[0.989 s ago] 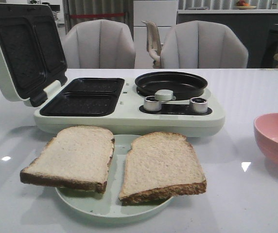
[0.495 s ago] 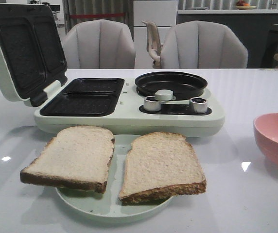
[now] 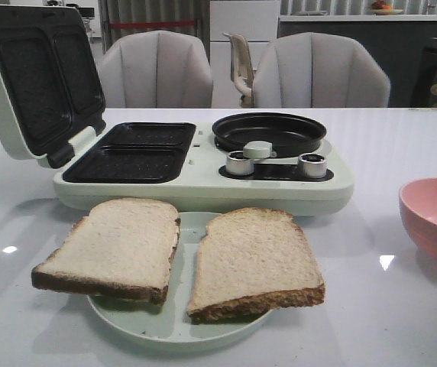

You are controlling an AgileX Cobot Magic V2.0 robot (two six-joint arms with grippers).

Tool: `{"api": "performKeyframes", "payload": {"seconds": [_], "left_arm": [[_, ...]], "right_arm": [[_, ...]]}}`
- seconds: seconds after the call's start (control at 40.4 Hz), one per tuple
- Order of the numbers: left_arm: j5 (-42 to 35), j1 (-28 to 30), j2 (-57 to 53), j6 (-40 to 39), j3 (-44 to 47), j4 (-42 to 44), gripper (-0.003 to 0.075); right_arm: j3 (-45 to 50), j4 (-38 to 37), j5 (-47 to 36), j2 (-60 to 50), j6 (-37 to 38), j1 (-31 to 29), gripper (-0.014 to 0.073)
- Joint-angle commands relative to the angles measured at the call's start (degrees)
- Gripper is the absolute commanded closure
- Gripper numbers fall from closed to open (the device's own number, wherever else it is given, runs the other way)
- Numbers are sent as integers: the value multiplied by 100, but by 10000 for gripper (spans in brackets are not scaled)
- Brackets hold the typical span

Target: Make breakfast with bread and shrimp

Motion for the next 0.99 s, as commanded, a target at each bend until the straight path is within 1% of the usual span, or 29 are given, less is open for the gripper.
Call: {"api": "performKeyframes", "payload": {"seconds": [0.0, 0.198, 0.272, 0.297, 0.371, 0.42, 0.47, 0.519, 0.569, 0.618, 0.668, 0.767, 0.866, 0.964], "left_arm": [[-418, 11, 161, -4, 5, -112, 620], [-491, 11, 187, -4, 238, -101, 620], [-491, 11, 187, -4, 242, -78, 608], [-505, 11, 187, -4, 242, -78, 589], [-551, 11, 187, -4, 242, -67, 496], [-584, 11, 187, -4, 242, -67, 386], [-597, 11, 194, -4, 242, -67, 286], [-605, 11, 194, -4, 242, -44, 208], [-605, 11, 200, -4, 242, -17, 162], [-619, 11, 224, 53, 242, 0, 158], [-589, 11, 267, 325, 242, -19, 158], [-599, -210, 445, 802, 242, -259, 158], [-599, -699, 704, 1406, 242, -334, 158], [-599, -1414, 992, 1906, 251, -162, 158]], "right_arm": [[-161, -5, -289, 270, -33, -26, 548], [-161, -5, -212, 606, -33, -26, 539], [-161, -5, -201, 667, -33, -26, 485], [-161, -5, -201, 675, -33, -26, 449], [-161, -5, -201, 682, -33, -26, 321], [-161, -5, -208, 682, -33, -26, 245], [-161, -5, -215, 682, -33, -26, 191], [-161, -5, -215, 682, -33, -26, 165], [-161, -5, -219, 682, -33, -26, 160], [-161, -5, -219, 682, -33, -26, 160], [-161, -5, -219, 682, -33, -26, 160], [-161, -5, -219, 682, -33, -26, 160], [-161, -5, -214, 682, -33, -26, 160], [-161, -5, -214, 682, -33, -26, 160]]}}
